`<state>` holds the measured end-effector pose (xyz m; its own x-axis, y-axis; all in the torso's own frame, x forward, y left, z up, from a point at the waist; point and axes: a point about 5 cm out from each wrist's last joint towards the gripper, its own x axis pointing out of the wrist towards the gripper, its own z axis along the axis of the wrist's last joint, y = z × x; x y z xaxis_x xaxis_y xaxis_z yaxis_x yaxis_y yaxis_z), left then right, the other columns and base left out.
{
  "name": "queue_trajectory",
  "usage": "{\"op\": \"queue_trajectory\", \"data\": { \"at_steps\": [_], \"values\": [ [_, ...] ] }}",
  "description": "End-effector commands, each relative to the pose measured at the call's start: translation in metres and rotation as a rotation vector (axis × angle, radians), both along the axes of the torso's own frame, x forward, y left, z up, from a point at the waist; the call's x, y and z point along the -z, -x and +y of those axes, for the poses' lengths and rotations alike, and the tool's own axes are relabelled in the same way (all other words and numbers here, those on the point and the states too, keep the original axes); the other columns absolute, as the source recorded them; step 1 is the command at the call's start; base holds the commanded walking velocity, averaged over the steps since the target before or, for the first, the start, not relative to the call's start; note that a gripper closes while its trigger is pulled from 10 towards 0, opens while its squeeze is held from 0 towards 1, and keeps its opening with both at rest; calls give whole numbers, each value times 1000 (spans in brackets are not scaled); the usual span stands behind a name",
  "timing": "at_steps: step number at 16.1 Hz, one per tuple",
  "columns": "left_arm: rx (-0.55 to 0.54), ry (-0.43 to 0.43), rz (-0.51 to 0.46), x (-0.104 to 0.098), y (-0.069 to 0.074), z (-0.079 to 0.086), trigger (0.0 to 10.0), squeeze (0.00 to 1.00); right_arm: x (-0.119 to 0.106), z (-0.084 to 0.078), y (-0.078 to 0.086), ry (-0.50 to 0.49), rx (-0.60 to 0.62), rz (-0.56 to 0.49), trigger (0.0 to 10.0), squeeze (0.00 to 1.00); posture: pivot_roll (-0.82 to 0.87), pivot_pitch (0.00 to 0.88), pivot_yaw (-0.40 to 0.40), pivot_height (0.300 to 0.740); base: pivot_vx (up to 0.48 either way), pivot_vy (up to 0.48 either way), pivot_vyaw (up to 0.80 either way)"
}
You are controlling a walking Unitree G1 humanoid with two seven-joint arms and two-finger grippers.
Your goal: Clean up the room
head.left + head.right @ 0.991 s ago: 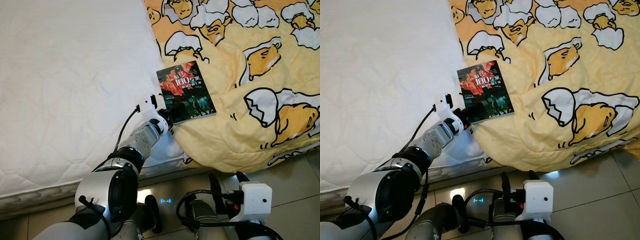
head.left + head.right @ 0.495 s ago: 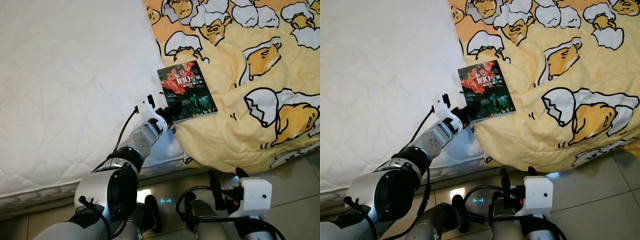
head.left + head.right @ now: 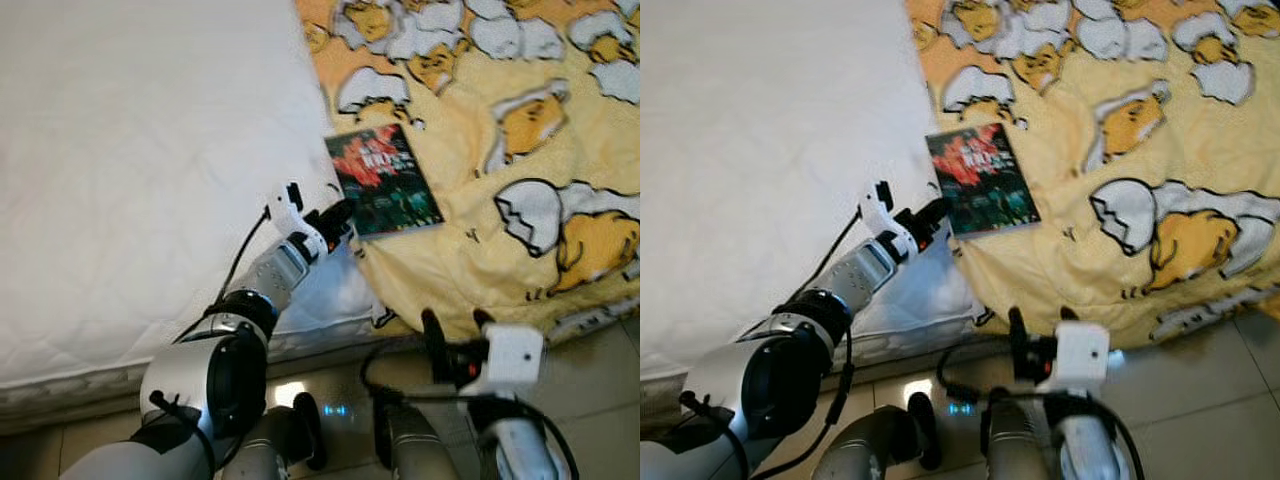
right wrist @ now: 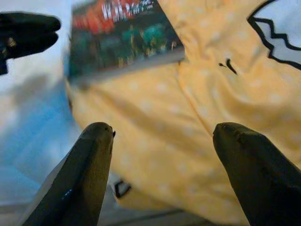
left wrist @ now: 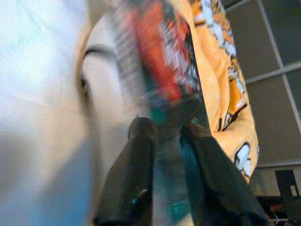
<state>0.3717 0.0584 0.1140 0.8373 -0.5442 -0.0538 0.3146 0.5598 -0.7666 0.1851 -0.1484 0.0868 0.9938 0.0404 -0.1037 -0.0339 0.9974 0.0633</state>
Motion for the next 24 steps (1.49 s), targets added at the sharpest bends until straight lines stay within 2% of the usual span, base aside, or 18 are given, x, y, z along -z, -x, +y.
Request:
{"op": "queue_trajectory", "data": {
  "at_steps": [1, 4, 6, 7, 8, 11, 12, 13, 16, 20, 21, 24],
  "values": [
    [6, 18, -13, -3, -2, 3, 0, 0, 5, -3, -2, -23, 10, 21, 10000, 133, -144, 131, 103, 740, 0, 0, 0],
    [25, -19, -89, -15, -7, 13, 0, 0, -2, -16, -26, -18, 45, -31, 10000, 94, -114, 65, 107, 740, 0, 0, 0],
    [34, -195, -116, -11, -7, 17, 0, 0, -4, -20, -37, -19, 54, -56, 10000, 102, -97, 52, 104, 740, 0, 0, 0],
    [14, -258, -120, -10, -8, 17, 7176, 71, -4, -19, -38, -16, 47, -58, 10000, 106, -98, 52, 100, 740, 0, 0, 0],
    [-13, -329, -151, -13, -10, 18, 10000, 1000, -4, -15, -39, -13, 36, -62, 10000, 106, -102, 57, 101, 740, 0, 0, 0],
    [1, -481, -222, -14, -10, 13, 10000, 1000, -1, -13, -35, -13, 35, -59, 10000, 102, -120, 79, 108, 740, 0, 0, 0],
    [22, -567, -252, -11, -8, 8, 10000, 1000, 1, -13, -29, -3, 44, -51, 10000, 102, -142, 103, 118, 740, 0, 0, 0],
    [27, -596, -267, -11, -7, 5, 10000, 1000, 1, -13, -24, 7, 52, -47, 10000, 106, -151, 113, 121, 740, 0, 0, 0],
    [53, -654, -299, -9, -5, -4, 10000, 1000, 8, -14, -6, 26, 83, -17, 10000, 106, -179, 136, 131, 740, 0, 0, 0],
    [55, -678, -294, -3, -2, -5, 10000, 1000, 8, -13, -2, 42, 92, -9, 10000, 118, -188, 135, 136, 740, 0, 0, 0],
    [52, -681, -292, -3, -1, -5, 10000, 1000, 8, -13, -2, 45, 93, -5, 10000, 137, -186, 131, 134, 740, 0, 0, -781],
    [22, -681, -262, -1, -2, -2, 10000, 1000, 7, -12, -5, 54, 80, -14, 10000, 114, -176, 123, 124, 740, 0, 0, -521]
  ]
}}
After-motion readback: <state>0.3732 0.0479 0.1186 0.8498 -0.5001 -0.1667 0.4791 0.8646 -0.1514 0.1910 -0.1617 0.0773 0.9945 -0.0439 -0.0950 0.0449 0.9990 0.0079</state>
